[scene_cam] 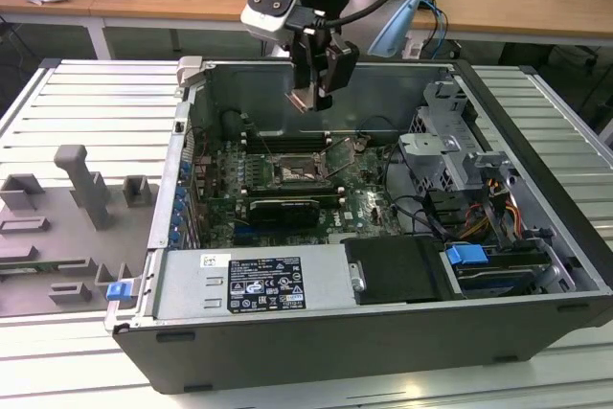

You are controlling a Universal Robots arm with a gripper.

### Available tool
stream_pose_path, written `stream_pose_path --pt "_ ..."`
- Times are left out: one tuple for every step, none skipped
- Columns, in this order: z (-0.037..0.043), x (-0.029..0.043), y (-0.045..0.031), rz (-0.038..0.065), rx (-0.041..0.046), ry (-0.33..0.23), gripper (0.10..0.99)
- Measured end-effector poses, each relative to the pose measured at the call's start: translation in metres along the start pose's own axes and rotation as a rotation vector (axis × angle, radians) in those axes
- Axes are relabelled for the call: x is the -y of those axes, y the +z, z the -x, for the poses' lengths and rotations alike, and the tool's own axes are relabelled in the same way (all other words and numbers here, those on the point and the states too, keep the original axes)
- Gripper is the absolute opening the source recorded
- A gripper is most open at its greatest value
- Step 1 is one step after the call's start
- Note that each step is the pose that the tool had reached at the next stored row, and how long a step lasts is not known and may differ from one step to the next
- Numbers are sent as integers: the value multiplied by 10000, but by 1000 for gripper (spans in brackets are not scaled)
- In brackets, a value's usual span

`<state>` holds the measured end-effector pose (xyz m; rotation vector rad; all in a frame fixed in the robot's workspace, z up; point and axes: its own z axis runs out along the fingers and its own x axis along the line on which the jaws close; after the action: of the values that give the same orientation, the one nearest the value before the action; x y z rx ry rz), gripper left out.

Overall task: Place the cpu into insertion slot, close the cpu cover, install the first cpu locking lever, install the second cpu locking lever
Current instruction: 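Place the cpu into insertion slot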

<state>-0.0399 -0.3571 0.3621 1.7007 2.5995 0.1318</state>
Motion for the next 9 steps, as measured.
stream_pose_path --pt "0 0 1 2 9 104 525" --pt "0 0 2 3 14 163 525" --pt "0 0 3 4 20 227 525" --pt "0 0 3 5 25 282 525" --pt "0 0 4 7 31 343 525" --pt "0 1 5 9 44 484 525" --pt "0 0 6 10 49 547 525" --pt "0 1 7 12 55 617 525" --pt "0 1 9 15 66 749 525"
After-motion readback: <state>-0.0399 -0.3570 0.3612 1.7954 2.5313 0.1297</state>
